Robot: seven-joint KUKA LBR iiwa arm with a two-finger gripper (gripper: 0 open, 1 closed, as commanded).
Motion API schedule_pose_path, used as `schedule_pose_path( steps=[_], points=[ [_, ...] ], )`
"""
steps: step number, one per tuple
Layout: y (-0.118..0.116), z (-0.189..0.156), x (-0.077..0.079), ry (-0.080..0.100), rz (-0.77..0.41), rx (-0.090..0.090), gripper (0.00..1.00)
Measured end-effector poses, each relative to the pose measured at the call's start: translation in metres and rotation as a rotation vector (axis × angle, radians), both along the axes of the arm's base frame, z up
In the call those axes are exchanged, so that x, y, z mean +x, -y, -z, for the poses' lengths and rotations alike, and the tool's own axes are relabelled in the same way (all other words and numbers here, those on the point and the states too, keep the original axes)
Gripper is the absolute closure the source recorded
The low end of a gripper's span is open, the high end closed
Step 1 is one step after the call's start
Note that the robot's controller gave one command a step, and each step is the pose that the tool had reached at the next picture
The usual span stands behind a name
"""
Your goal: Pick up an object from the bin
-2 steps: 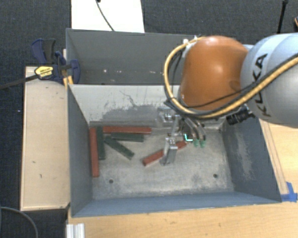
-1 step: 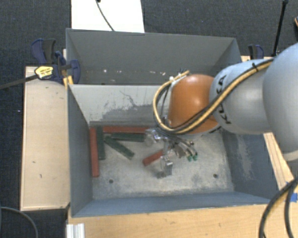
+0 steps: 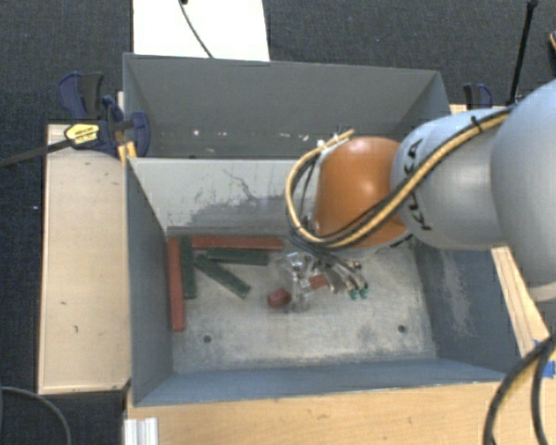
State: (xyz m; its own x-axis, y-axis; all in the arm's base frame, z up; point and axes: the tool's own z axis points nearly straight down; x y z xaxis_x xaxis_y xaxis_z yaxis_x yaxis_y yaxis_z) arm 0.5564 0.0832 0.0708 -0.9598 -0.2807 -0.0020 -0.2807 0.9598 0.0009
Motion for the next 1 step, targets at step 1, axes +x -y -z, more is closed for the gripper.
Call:
schedule_pose_path(
  steps=[1],
  points=[
    [-0.0329,-0.1322,0.0179,0.010,-0.217,0.000,1.00]
  ],
)
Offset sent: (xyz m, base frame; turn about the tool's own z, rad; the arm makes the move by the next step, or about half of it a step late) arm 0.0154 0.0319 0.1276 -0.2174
